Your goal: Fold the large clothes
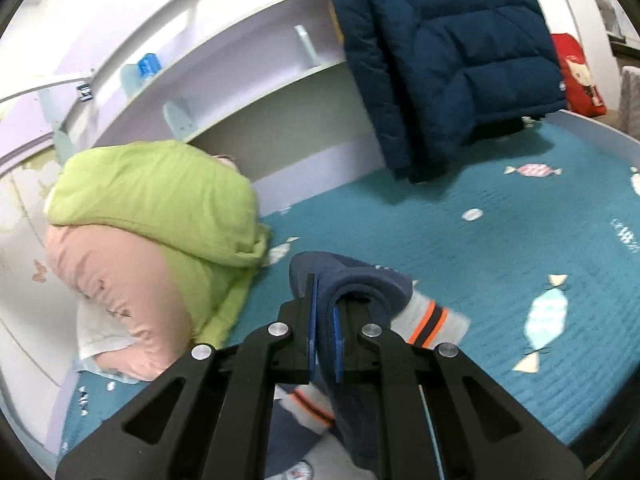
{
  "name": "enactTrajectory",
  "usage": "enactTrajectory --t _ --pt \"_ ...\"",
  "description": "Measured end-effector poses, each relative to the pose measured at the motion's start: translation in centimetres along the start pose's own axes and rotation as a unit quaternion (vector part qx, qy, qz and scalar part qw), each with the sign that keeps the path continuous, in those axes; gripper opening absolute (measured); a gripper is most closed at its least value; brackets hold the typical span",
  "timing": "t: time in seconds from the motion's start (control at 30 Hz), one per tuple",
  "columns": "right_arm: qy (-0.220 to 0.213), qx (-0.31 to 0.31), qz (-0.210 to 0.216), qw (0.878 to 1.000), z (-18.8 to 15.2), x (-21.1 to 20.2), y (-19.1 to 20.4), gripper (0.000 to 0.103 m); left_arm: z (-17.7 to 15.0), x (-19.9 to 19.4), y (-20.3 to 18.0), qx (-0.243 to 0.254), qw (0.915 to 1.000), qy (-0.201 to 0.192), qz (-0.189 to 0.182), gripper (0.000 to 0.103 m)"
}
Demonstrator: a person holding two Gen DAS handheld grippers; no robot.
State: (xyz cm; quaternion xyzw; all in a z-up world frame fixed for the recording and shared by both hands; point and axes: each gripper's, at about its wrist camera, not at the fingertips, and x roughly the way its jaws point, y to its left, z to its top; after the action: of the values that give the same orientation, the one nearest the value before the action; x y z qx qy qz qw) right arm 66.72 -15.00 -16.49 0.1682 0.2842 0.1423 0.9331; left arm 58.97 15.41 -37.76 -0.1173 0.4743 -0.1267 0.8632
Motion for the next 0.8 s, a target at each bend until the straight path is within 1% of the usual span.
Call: enactTrajectory --t 0.07,0.13,0.2,0.27,0.33,0.37,0.43,0.47,0.53,0.57,0.6,0.63,0.67,0.7,0.73,0.8 --pt "-0.003 0.008 -0.018 1.0 0.0 -0.3 -1.8 0.006 1.1 1.8 -2.8 0.041 0.999 0.011 0.015 0.08" --pt "-0.005 0.022 -0.033 0.999 0.0 -1.0 -4.3 0.006 2.4 3.7 -4.7 0.054 0.9979 0.014 0.033 0.08" --pt "0.0 0.029 -0.041 0.999 0.0 -1.4 -6.2 0.006 3.5 6.4 -5.7 0.051 0.9978 0.025 0.035 0.08" --pt "0.008 0.03 -0.054 0.998 -0.3 -1.8 -8.7 0.006 4.2 8.3 -6.9 0.065 0.9963 0.033 0.046 0.08" --pt "0.019 0.033 -0.06 0.997 -0.7 -1.8 -10.6 0.006 4.5 10.3 -7.8 0.078 0.9939 0.059 0.051 0.08" --pt "0.023 0.037 -0.066 0.997 -1.0 -1.8 -11.8 0.006 4.6 11.3 -8.1 0.086 0.9916 0.071 0.066 0.08" --pt "0.031 0.046 -0.066 0.996 -1.7 -1.8 -13.6 0.006 4.6 12.6 -8.6 0.104 0.9874 0.078 0.091 0.08" --pt "0.034 0.051 -0.067 0.996 -2.1 -1.9 -14.4 0.006 4.5 13.0 -8.6 0.105 0.9864 0.082 0.096 0.078" --pt "0.04 0.056 -0.067 0.995 -2.7 -1.9 -15.5 0.006 4.6 13.7 -7.7 0.09 0.9859 0.093 0.106 0.054" --pt "0.045 0.059 -0.066 0.995 -3.0 -1.8 -15.9 0.006 4.6 13.7 -7.1 0.085 0.9865 0.088 0.108 0.049" --pt "0.048 0.061 -0.066 0.995 -3.1 -1.8 -16.2 0.006 4.7 13.5 -6.8 0.082 0.9881 0.081 0.101 0.042" --pt "0.051 0.062 -0.065 0.995 -3.3 -1.8 -16.3 0.006 4.7 12.8 -6.6 0.081 0.9896 0.07 0.096 0.032" --pt "0.053 0.066 -0.064 0.994 -3.5 -1.8 -16.6 0.007 4.6 12.2 -6.5 0.082 0.9905 0.062 0.091 0.028" --pt "0.055 0.067 -0.064 0.994 -3.5 -1.7 -16.6 0.007 4.6 11.1 -6.6 0.083 0.9919 0.046 0.084 0.024" --pt "0.058 0.068 -0.063 0.994 -3.5 -1.7 -16.6 0.007 4.6 10.0 -6.7 0.084 0.9933 0.029 0.073 0.024" --pt "0.061 0.073 -0.062 0.994 -3.5 -1.5 -16.6 0.007 4.3 7.9 -7.3 0.087 0.9957 -0.003 0.032 0.024"
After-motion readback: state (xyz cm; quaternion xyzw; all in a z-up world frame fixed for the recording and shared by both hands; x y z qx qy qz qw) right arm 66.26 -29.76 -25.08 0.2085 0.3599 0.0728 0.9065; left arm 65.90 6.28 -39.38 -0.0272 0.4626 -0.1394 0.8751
